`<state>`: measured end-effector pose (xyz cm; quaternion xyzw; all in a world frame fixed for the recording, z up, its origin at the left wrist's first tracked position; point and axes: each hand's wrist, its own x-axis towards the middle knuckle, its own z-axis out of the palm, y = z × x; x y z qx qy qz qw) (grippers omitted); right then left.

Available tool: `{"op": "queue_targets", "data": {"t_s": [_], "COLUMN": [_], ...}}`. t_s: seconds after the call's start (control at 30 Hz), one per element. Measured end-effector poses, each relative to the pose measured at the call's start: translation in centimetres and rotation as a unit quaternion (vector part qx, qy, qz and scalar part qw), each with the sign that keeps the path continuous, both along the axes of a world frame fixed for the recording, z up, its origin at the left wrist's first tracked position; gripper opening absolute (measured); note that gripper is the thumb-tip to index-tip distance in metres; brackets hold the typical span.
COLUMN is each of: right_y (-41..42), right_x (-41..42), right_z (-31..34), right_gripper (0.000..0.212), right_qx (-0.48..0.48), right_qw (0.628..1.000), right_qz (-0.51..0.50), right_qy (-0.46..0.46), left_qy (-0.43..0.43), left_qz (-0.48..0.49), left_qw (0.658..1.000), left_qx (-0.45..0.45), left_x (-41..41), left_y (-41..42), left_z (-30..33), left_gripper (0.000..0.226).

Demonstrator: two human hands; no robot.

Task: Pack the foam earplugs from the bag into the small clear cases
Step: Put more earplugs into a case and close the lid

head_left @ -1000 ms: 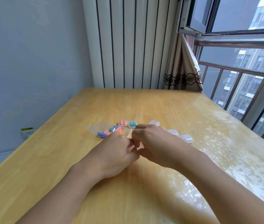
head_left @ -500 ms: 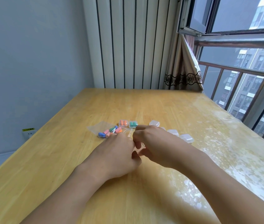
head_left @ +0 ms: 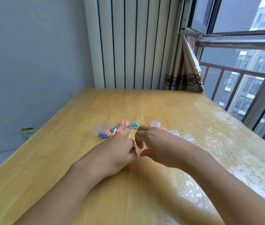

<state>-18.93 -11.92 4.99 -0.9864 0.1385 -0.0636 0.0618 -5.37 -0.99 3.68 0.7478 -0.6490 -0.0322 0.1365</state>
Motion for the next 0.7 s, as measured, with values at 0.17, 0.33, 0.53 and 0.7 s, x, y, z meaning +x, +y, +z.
{"op": "queue_targets", "data": {"t_s": [0.17,0.33,0.53,0.7], "right_y": [-0.9,-2.2,-2.4,-2.8], "right_x": [0.0,-0.8,-0.3,-0.2], "right_z": [-0.2,-0.8,-2.0,-2.4], "right_gripper": [0.024,0.015,0.039,0.017], "right_qx": [0.025,0.146,0.264,0.319], "right_qw": [0.999,0.985,0.953,0.925], "right_qz": [-0.003,-0.02,-0.066,-0.075], "right_qy": [-0.044,-0.089,-0.131,-0.191], "left_qy": [0.137,0.218,0.269,0.287], "left_qz": [0.042,0.075,0.114,0.134], "left_qw": [0.989,0.972,0.956,0.948], "left_qx": [-0.024,-0.034,-0.032,-0.013], "left_x": [1.8,1.1,1.1,1.1], "left_y": [0.2,-0.1,-0.7,-0.7], "left_z": [-0.9,-1.8,-2.2,-2.7], "left_gripper": [0.04,0.046,0.048,0.033]}}
